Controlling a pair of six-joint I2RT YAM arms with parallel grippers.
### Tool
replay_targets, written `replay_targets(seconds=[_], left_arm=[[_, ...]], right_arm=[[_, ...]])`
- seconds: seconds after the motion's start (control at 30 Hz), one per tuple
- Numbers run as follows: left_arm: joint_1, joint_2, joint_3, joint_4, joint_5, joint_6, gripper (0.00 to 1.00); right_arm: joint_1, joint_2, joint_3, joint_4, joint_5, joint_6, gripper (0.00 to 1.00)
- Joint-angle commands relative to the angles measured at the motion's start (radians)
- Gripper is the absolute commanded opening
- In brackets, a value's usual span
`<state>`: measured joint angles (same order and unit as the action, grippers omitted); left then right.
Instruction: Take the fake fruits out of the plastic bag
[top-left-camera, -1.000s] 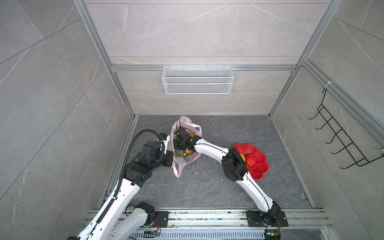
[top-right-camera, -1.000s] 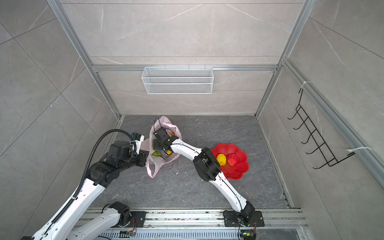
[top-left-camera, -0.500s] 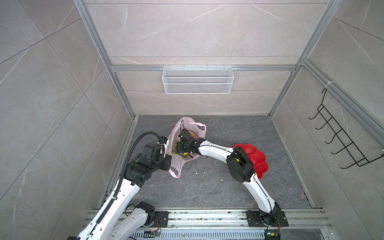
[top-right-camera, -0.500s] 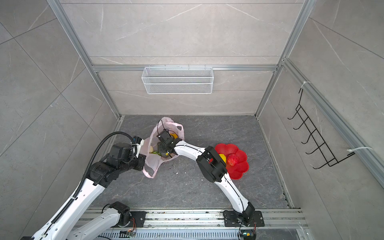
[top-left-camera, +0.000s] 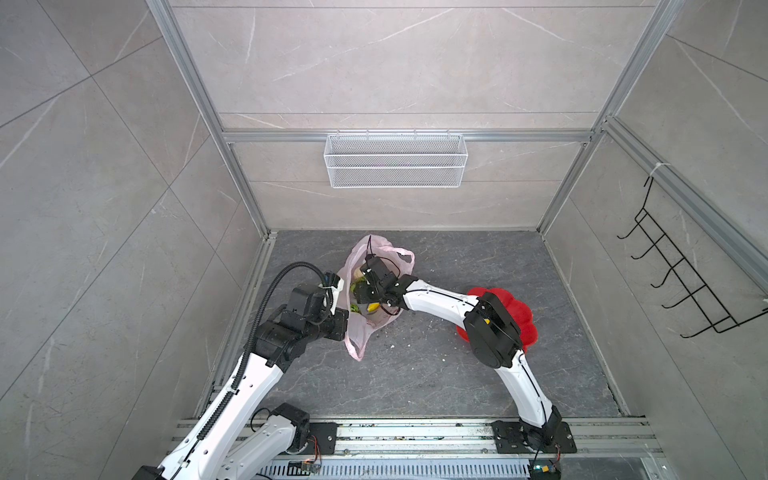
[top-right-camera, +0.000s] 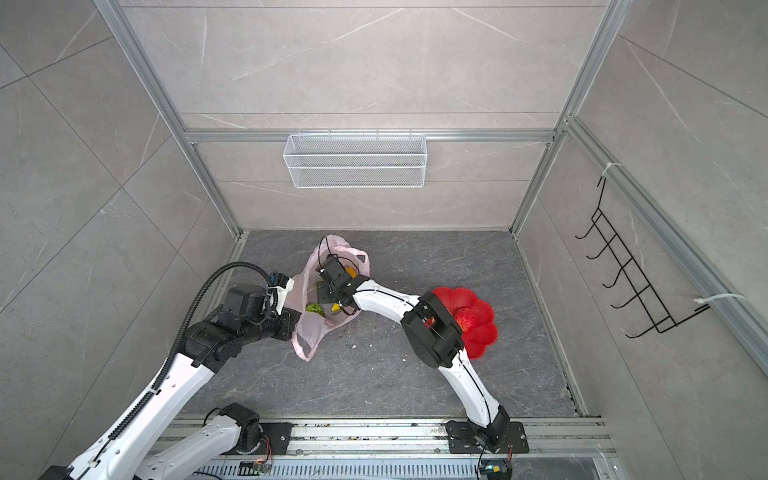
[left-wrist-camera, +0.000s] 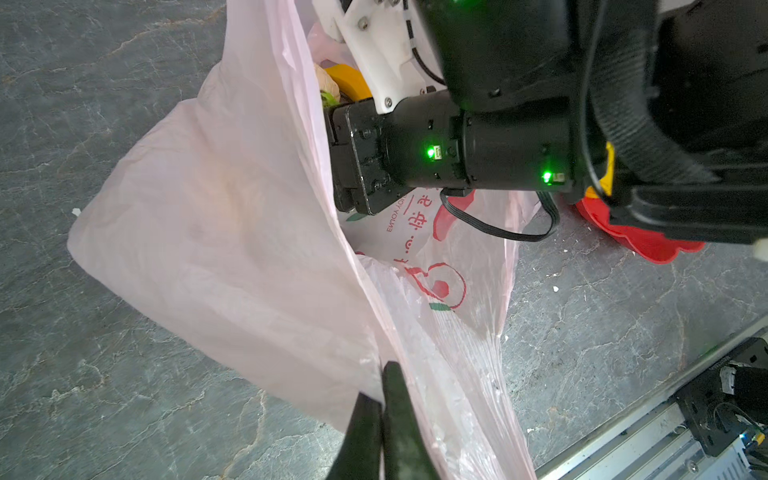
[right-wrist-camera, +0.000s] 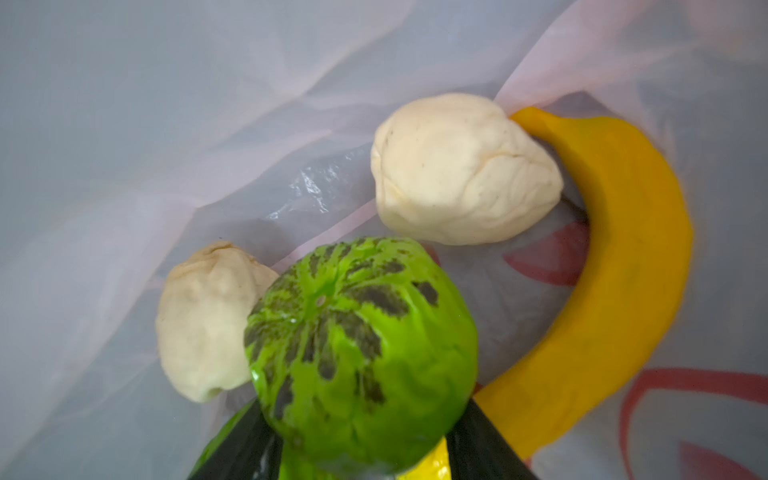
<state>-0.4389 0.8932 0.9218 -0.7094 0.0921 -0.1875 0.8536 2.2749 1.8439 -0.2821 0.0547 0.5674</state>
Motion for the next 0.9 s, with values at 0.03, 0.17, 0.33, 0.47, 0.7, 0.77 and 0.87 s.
replay_targets(seconds=[0.03, 0.17, 0.33, 0.47, 0.7, 0.77, 0.87], left_arm=[[-0.004, -0.066, -0.006, 0.034, -0.006, -0.013, 0.0], [-0.004, -0.101, -0.018, 0.082, -0.05, -0.02, 0.0], [-0.004, -0.076, -0.023, 0.148, -0.071, -0.028, 0.0], [-0.004, -0.059, -0.034, 0.201, -0.054, -0.03, 0.0], [-0.004, -0.066, -0.051, 0.256, -0.02, -0.037, 0.0], [-0.004, -0.068, -0.052, 0.261, -0.018, -0.039, 0.0], [-0.004, -0.063, -0.051, 0.268, -0.016, -0.046, 0.0]], right_arm=[[0.005, -0.1, -0.041, 0.017, 0.016, -0.028, 0.54], [0.007, -0.165, -0.085, 0.005, 0.008, -0.044, 0.53], [0.012, -0.269, -0.173, -0.009, 0.01, -0.062, 0.51], [0.022, -0.336, -0.225, -0.042, 0.005, -0.078, 0.51], [0.041, -0.41, -0.304, -0.049, 0.028, -0.077, 0.5], [0.046, -0.423, -0.311, -0.053, 0.029, -0.075, 0.5], [0.053, -0.451, -0.323, -0.067, 0.034, -0.077, 0.49]])
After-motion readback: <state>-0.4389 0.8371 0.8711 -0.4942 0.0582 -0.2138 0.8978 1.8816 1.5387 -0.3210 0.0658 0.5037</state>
